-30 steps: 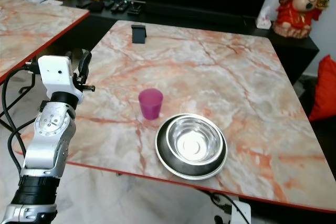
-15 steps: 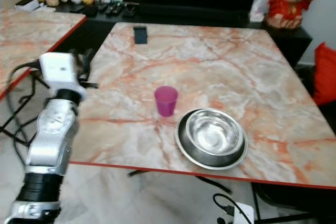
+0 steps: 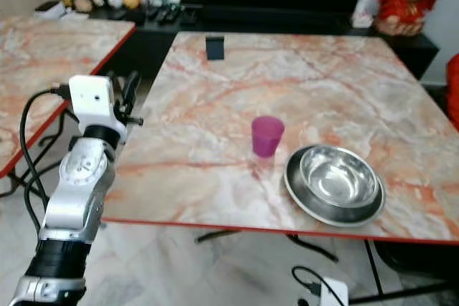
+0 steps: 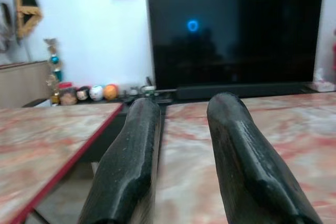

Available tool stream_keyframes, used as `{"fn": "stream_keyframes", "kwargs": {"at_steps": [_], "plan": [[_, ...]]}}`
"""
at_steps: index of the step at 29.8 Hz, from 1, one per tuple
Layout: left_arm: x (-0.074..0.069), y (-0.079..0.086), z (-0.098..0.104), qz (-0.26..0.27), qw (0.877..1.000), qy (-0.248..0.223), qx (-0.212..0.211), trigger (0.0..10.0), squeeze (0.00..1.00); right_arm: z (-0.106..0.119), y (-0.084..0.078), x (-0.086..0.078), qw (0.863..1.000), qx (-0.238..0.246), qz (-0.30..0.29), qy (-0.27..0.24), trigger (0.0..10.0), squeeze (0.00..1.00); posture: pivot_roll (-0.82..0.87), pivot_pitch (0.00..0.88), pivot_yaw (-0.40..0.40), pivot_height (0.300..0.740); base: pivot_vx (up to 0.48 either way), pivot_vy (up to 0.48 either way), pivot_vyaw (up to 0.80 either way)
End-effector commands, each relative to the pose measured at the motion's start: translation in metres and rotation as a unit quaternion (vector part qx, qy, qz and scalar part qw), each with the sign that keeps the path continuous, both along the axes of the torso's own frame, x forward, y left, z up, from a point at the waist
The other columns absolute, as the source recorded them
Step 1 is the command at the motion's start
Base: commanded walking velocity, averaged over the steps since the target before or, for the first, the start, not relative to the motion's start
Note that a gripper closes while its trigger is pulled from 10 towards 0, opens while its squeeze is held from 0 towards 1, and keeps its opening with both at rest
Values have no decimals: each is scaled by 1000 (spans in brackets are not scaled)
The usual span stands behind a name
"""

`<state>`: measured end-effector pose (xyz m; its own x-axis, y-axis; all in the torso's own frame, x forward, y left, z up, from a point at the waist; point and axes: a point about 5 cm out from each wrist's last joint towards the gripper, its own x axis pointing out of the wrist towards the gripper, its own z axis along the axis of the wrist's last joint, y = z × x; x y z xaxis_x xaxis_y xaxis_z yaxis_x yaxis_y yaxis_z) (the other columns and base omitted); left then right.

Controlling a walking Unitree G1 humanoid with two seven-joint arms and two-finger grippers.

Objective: Setting the table

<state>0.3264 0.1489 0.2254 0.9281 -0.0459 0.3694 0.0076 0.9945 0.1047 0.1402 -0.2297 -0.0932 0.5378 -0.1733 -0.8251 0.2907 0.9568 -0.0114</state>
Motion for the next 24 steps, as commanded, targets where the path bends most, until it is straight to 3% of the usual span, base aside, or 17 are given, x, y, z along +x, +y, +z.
{"fn": "stream_keyframes", "kwargs": {"at_steps": [1,24], "plan": [[-1,10,1,14,1000,-1,-2,10000,0,0,7,4,1000,8,4,-7,10000,0,121,0,-35,740,0,394,0],[-3,10,-2,10,1000,2,5,10000,0,0,7,3,1000,8,8,-7,10000,0,118,0,-37,740,0,395,0]]}}
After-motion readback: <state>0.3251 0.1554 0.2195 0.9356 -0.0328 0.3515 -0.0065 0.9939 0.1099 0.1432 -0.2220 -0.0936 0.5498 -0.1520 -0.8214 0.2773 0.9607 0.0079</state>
